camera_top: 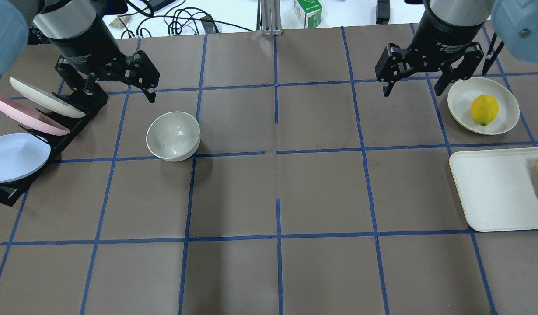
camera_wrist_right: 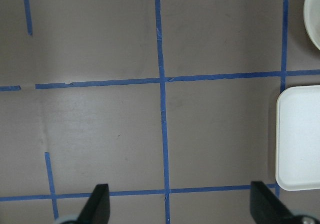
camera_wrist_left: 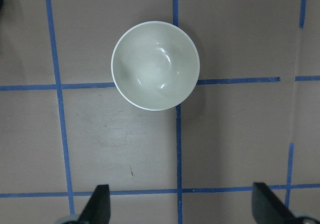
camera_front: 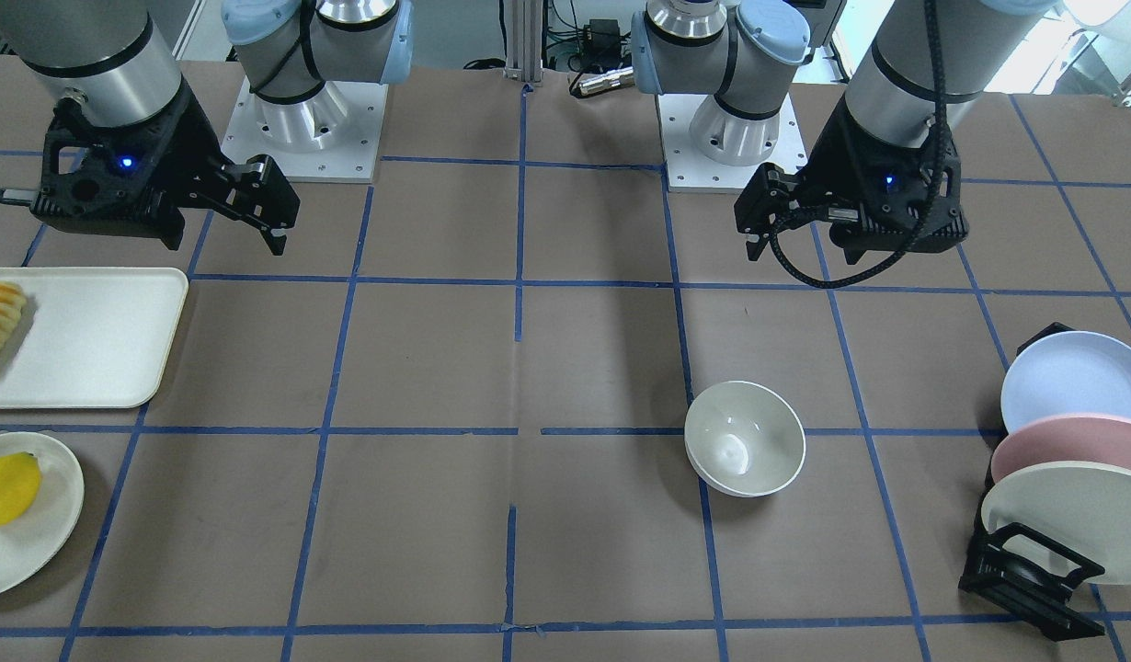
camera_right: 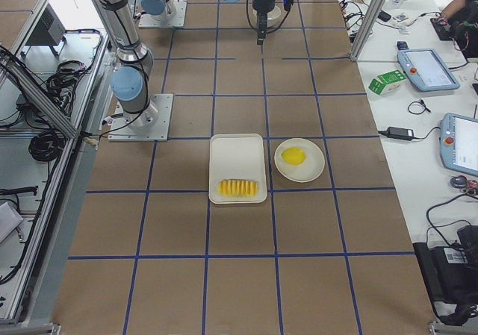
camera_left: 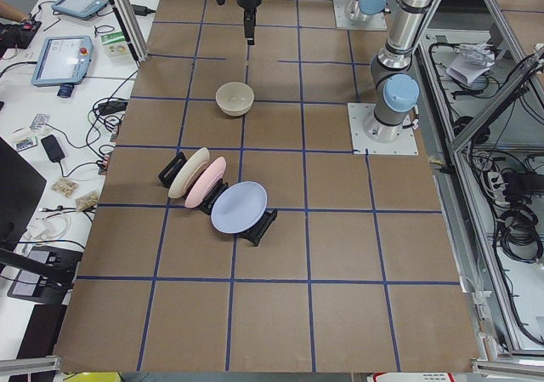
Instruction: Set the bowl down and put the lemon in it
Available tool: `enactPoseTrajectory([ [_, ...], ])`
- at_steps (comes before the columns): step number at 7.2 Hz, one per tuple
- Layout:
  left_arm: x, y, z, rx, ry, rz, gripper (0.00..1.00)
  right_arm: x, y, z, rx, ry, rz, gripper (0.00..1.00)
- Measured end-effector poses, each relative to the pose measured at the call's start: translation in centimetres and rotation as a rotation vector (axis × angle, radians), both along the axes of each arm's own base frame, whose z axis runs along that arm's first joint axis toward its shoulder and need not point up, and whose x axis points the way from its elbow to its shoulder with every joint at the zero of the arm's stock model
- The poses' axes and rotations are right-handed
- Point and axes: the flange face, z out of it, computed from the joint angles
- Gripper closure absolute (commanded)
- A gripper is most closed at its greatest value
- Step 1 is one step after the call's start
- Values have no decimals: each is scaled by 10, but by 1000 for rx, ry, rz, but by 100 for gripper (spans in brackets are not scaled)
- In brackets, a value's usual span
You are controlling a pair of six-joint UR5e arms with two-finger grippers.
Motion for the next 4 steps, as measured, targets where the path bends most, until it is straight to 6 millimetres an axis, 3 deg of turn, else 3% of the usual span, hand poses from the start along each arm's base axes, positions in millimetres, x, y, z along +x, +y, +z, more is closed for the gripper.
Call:
enactPoseTrajectory([
  [2, 4, -2, -3, 2, 1, 0, 0, -1, 0, 0, 0, 4, 4, 0],
  [4, 10, -25, -27, 5, 6, -9, 0, -4, -3, -3, 3, 8, 6, 0],
])
